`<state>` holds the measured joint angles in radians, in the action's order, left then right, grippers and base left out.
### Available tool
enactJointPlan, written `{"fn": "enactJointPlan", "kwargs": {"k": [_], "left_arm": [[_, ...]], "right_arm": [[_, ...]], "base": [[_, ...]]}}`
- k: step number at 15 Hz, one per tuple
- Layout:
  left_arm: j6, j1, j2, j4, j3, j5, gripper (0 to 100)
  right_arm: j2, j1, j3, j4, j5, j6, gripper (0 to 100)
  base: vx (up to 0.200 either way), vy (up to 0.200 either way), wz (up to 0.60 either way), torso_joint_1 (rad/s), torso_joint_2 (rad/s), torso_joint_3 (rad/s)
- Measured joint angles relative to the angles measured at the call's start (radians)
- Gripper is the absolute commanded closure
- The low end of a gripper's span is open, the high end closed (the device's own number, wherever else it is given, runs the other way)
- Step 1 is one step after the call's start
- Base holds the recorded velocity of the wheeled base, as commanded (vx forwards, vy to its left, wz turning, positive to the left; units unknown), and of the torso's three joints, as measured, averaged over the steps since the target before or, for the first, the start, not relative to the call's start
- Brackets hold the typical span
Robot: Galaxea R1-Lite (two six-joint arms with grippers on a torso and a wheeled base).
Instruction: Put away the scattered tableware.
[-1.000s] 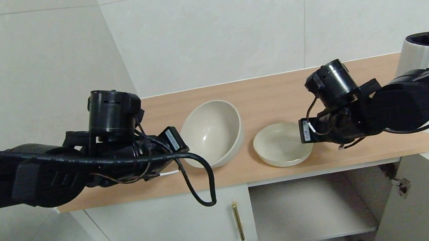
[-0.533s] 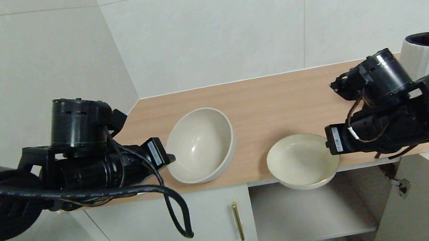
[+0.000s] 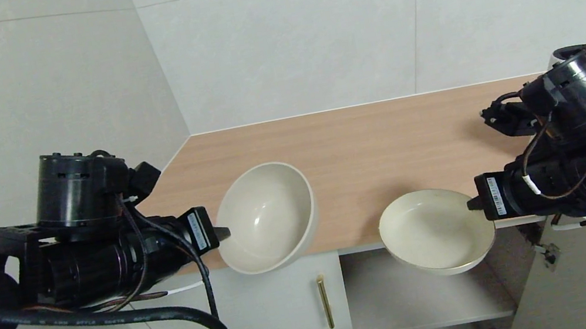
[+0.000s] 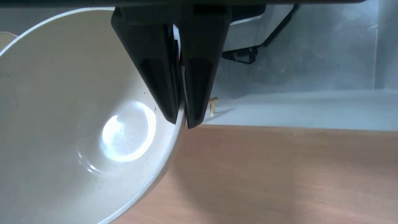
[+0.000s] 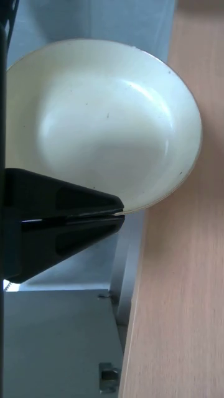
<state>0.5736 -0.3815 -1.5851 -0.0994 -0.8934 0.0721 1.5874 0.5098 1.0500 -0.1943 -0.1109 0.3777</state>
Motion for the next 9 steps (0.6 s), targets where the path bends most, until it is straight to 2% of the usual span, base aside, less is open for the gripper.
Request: {"fn": "enactJointPlan", "kwargs": {"k": [1,4,9], "left_arm": [[0.000,-0.001,0.000,0.000,0.001,0.001,100],[0.000,-0.003,-0.002,0.001,0.002,0.003,100],[0.000,-0.009,-0.003,0.001,0.004,0.004,100]], "right_arm": [[-0.002,-0.001,0.000,0.000,0.000,-0.001,100],[-0.003,-0.003,-0.002,0.002,0.012,-0.003,100],[0.004,-0.003,-0.016,0.006,0.014,-0.016,100]], "base": [[0.000,0.000,0.00,0.000,0.00,0.000],[-0.200,0.000,0.00,0.014,0.01,0.001],[0.000,0.000,0.00,0.000,0.00,0.000]]}}
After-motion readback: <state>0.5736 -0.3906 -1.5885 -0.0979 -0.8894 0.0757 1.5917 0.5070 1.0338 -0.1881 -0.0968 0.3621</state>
